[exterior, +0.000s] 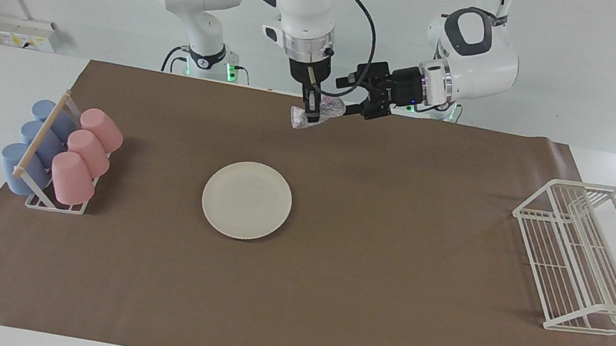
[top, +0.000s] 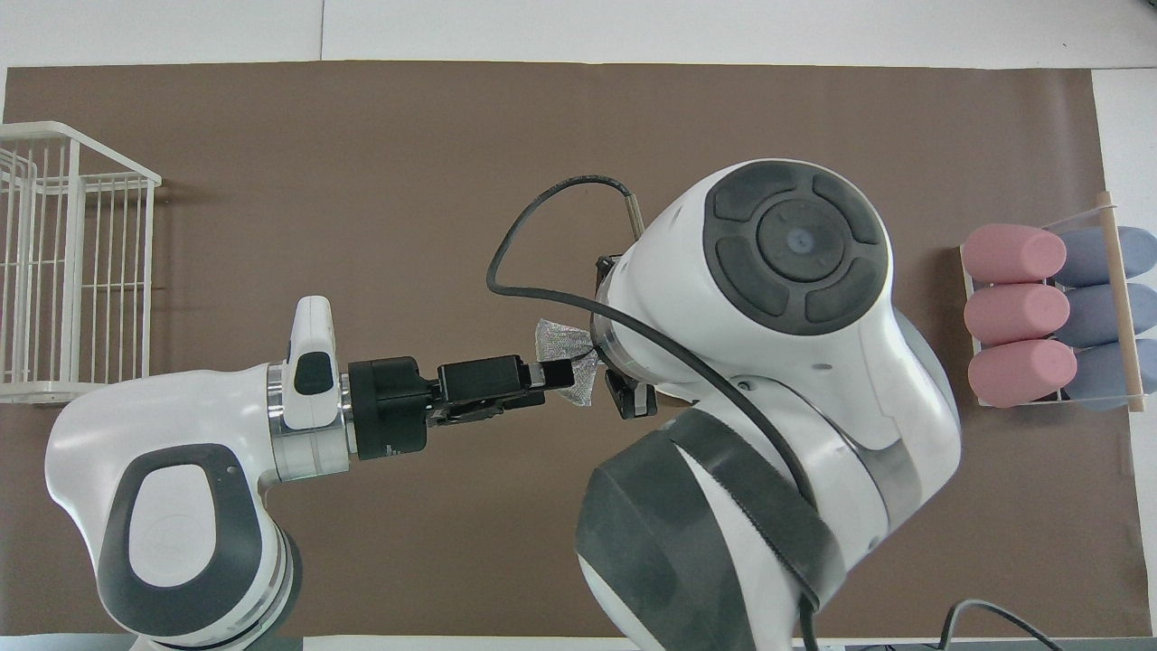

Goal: Wipe plate with sponge
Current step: 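Bring the pouch to the left gripper and grasp it there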

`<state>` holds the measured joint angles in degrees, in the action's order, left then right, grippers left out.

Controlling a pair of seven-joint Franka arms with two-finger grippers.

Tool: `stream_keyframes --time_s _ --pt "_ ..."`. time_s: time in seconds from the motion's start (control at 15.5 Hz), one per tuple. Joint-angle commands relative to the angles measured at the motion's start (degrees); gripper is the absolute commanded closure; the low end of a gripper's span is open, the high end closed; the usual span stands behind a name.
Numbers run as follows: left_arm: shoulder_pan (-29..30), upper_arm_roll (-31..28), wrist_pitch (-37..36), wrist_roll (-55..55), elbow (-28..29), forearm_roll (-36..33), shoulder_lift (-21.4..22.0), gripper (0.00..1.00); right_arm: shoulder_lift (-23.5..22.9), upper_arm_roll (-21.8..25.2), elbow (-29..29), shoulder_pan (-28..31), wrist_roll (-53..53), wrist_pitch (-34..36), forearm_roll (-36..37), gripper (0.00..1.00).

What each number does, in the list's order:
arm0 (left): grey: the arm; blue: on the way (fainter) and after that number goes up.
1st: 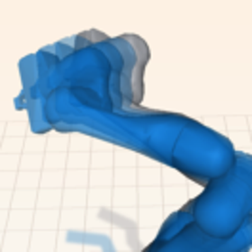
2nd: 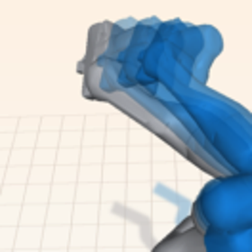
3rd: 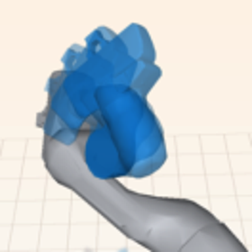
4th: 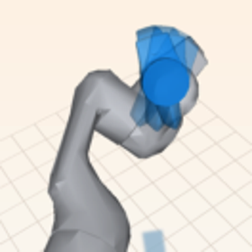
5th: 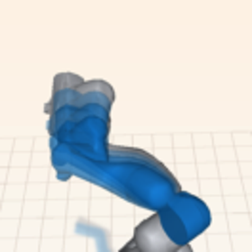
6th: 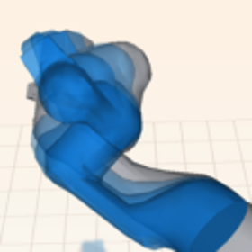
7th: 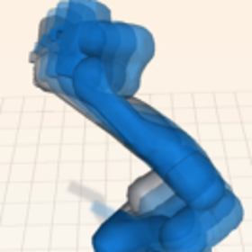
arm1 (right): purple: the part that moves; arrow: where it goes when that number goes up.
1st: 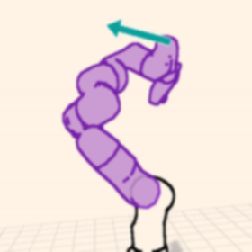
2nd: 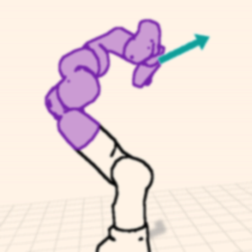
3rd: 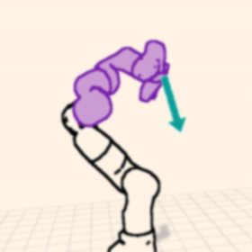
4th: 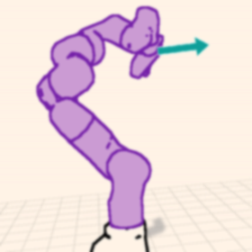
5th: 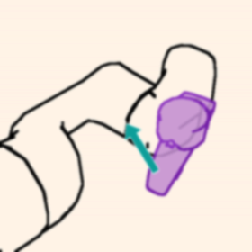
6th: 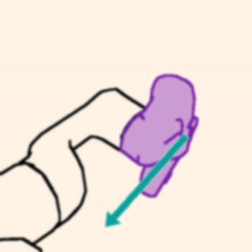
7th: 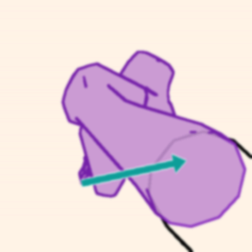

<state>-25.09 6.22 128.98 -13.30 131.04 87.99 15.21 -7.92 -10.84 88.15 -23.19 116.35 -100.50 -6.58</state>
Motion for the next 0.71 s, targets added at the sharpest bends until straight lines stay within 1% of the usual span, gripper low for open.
stream_keyframes --time_s 0.0,0.06,0.13,0.26,0.39,0.45,0.65 --pt "-2.95 -0.34 4.53 -0.68 -0.25 1.75 -0.44 0.08 -0.34 -0.50 -0.34 0.07 1.24 -1.19 1.04 1.00" --pt "-2.68 -0.42 4.53 -0.77 -0.34 1.75 -0.53 0.09 -0.34 -0.50 -0.34 0.07 1.24 -1.19 1.13 1.00" --pt "-2.59 -0.42 4.53 -0.94 -0.34 1.75 -0.53 0.13 -0.34 -0.41 -0.34 0.07 1.24 -1.19 1.13 1.00" --pt "-2.42 -0.42 4.62 -0.77 -0.34 1.75 -0.53 0.46 -0.34 -0.50 -0.34 0.07 1.24 -1.19 1.13 1.00" --pt "-1.72 -0.42 4.53 -0.33 -0.34 1.75 -0.53 0.87 -0.34 -0.50 -0.34 0.07 1.24 -1.19 1.22 1.00" --pt "-1.71 -0.42 4.62 0.02 -0.34 1.84 -0.53 1.00 -0.34 -0.50 -0.34 0.07 1.24 -1.19 1.22 1.00" --pt "-1.45 -0.51 4.44 0.81 -0.34 1.84 -0.53 1.00 -0.34 -0.50 -0.34 0.07 1.24 -1.19 1.22 1.00"
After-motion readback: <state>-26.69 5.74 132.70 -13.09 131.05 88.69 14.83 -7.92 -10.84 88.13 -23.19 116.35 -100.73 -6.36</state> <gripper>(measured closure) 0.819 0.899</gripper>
